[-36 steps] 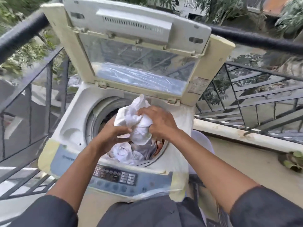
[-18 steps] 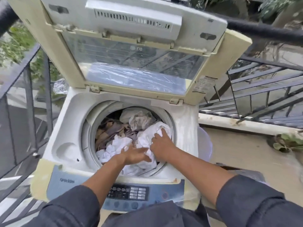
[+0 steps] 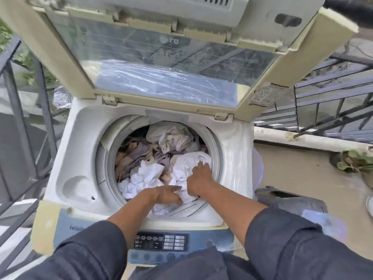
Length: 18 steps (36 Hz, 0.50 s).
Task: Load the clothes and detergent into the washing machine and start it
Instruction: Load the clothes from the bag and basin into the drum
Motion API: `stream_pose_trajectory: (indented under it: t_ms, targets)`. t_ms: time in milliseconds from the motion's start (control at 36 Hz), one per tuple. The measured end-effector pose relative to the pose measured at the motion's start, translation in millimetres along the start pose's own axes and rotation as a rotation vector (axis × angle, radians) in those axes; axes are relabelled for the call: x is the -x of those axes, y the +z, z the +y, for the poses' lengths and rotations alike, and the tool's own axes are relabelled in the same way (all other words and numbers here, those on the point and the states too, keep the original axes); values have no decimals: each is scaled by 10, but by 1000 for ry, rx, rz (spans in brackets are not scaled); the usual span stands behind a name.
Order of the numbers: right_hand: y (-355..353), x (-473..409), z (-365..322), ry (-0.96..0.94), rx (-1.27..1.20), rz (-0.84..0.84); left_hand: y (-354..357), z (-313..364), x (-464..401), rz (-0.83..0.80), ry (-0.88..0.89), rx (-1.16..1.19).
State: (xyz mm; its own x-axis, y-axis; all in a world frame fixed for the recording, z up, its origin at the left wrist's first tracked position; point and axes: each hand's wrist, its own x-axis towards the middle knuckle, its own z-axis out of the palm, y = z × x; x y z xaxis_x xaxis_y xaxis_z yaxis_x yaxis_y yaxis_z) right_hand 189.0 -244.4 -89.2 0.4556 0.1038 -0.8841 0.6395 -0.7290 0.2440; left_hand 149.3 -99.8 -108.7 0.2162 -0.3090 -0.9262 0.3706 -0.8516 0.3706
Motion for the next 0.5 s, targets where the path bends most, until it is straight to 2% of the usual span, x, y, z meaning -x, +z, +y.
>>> stream_pose_trajectory:
  t_ms: [167, 250, 306, 417, 500]
  targets:
    - [62, -168, 3, -61, -89, -60, -34, -22, 20, 76, 9, 236]
    - [-24, -119, 64, -77, -251, -19, -93, -55, 78, 189, -8, 355]
    - [-126, -54, 104, -83, -385, 30, -158, -33, 141, 268, -49, 532]
    - [-385, 95, 193, -103, -782, 204, -349, 43, 270, 396, -60, 744]
    - [-587, 173, 213, -85, -1308, 325, -540, 74, 354, 410, 73, 1082]
